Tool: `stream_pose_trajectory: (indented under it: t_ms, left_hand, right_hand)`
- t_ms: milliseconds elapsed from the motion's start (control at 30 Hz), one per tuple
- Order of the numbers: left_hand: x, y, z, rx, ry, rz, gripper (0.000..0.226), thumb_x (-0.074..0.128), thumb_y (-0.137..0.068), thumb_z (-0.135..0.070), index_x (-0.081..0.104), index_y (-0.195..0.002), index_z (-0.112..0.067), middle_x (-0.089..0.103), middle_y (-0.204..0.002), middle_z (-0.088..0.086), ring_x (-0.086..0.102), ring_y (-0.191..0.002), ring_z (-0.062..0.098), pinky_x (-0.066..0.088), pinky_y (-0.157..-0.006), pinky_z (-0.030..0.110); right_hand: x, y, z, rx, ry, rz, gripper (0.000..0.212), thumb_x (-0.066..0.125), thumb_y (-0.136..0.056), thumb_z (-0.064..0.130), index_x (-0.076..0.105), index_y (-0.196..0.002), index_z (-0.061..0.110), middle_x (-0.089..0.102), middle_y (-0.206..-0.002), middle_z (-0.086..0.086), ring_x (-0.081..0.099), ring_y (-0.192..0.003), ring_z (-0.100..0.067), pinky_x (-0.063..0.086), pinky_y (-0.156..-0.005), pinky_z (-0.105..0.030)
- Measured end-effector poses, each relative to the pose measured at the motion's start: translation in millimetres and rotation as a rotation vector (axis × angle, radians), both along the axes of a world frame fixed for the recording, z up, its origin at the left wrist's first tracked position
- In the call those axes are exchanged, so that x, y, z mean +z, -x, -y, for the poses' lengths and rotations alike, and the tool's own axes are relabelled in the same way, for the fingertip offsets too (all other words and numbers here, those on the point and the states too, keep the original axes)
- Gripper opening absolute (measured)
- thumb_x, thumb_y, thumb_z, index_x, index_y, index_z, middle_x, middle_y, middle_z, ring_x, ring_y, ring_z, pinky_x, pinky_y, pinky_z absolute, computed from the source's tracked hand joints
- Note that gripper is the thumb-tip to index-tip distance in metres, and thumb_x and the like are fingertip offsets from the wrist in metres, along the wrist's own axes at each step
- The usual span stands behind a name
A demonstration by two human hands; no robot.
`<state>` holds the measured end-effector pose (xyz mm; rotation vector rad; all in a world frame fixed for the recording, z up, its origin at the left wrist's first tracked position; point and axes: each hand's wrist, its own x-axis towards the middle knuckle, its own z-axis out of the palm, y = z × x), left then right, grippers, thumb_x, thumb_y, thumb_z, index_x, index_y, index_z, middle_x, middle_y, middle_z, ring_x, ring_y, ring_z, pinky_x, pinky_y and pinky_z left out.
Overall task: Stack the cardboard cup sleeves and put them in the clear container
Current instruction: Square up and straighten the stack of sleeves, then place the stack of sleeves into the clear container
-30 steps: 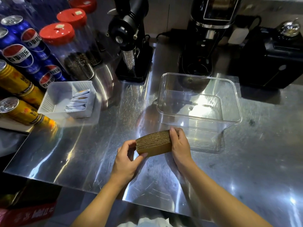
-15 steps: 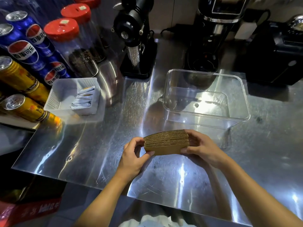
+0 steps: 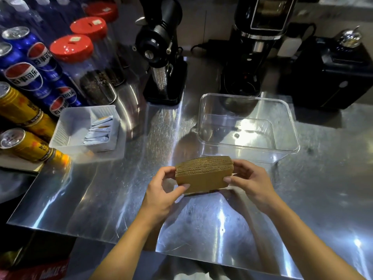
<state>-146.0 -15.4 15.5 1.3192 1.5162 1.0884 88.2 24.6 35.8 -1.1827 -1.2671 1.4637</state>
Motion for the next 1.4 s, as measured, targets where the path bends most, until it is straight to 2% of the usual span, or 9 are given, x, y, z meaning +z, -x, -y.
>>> stream_pose_trajectory:
  t_ms: [100,200,433,600,767,900,1133,1233,1400]
  left_hand:
    - [26,-5,-15,-0.015,-0.112,-0.006,0.040,0.077,-0.063,-0.023,0.057,-0.092,-0.042,0.065,-0.090,-0.033,0.059,-0.084,-0.009,0.040,-0.074,0.004]
    - [52,-15,-36,-0.023,-0.182,0.018,0.039,0.077,-0.061,-0.024,0.057,-0.090,-0.041,0.064,-0.088,-0.035,0.057,-0.081,-0.012,0.039,-0.071,0.002]
    - [95,-57,-97,-0.116,-0.149,0.194,0.035,0.075,-0.070,-0.003,0.060,-0.096,-0.020,0.068,-0.092,0.002,0.062,-0.082,0.013,0.052,-0.080,0.025]
    - [110,-80,-137,-0.190,-0.116,0.189,0.032,0.070,-0.075,-0.002,0.060,-0.104,-0.006,0.067,-0.091,0.002,0.064,-0.081,0.007,0.053,-0.076,0.018]
    - [94,-94,-176,-0.140,0.067,0.131,0.030,0.067,-0.078,-0.006,0.061,-0.107,-0.002,0.068,-0.088,0.001,0.065,-0.085,0.017,0.051,-0.080,0.026]
    - [66,-111,-192,-0.045,0.250,0.205,0.009,0.061,-0.082,-0.002,0.064,-0.090,0.001,0.065,-0.080,0.007,0.062,-0.078,0.026,0.052,-0.082,0.038]
    - [38,-121,-199,-0.002,0.363,0.031,0.020,0.063,-0.082,-0.012,0.063,-0.095,0.005,0.068,-0.102,0.025,0.064,-0.095,0.036,0.050,-0.090,0.049]
    - [34,-124,-203,0.019,0.356,0.036,0.018,0.064,-0.081,-0.009,0.064,-0.093,0.005,0.069,-0.100,0.023,0.065,-0.094,0.035,0.051,-0.089,0.047]
    - [28,-130,-207,0.041,0.380,0.008,0.013,0.062,-0.082,-0.010,0.064,-0.091,0.000,0.067,-0.093,0.014,0.061,-0.084,0.027,0.046,-0.070,0.028]
  right_hand:
    - [22,-5,-5,-0.047,-0.092,-0.012,0.045,0.067,-0.067,-0.013,0.069,-0.093,0.024,0.076,-0.085,0.007,0.069,-0.082,-0.011,0.055,-0.069,-0.019]
    - [45,-12,-13,-0.120,-0.155,-0.044,0.039,0.072,-0.061,0.000,0.068,-0.093,0.020,0.076,-0.083,0.009,0.068,-0.080,-0.008,0.054,-0.068,-0.016]
    - [77,-41,-50,-0.274,-0.175,-0.037,0.030,0.070,-0.066,0.000,0.069,-0.089,0.018,0.077,-0.077,0.007,0.070,-0.077,-0.007,0.052,-0.065,-0.015]
    - [84,-59,-82,-0.344,-0.097,-0.012,0.019,0.071,-0.071,0.000,0.070,-0.077,0.018,0.075,-0.068,0.009,0.067,-0.065,-0.004,0.049,-0.054,-0.013]
    - [72,-63,-111,-0.376,0.069,0.050,0.011,0.071,-0.073,0.006,0.069,-0.076,0.016,0.071,-0.068,0.006,0.062,-0.067,-0.010,0.043,-0.061,-0.022]
    - [53,-61,-130,-0.422,0.240,0.095,0.013,0.069,-0.075,0.002,0.059,-0.073,0.011,0.061,-0.070,-0.006,0.053,-0.064,-0.015,0.041,-0.057,-0.023]
    - [30,-62,-148,-0.431,0.410,0.188,0.015,0.067,-0.077,-0.001,0.060,-0.090,-0.005,0.049,-0.061,-0.008,0.041,-0.051,-0.014,0.034,-0.043,-0.019]
    - [27,-61,-154,-0.440,0.430,0.209,0.017,0.066,-0.077,-0.001,0.061,-0.093,-0.005,0.051,-0.062,-0.009,0.046,-0.055,-0.016,0.037,-0.045,-0.021]
    - [23,-58,-159,-0.443,0.481,0.152,0.019,0.064,-0.077,-0.006,0.059,-0.095,-0.006,0.051,-0.069,-0.012,0.045,-0.059,-0.018,0.035,-0.027,-0.012]
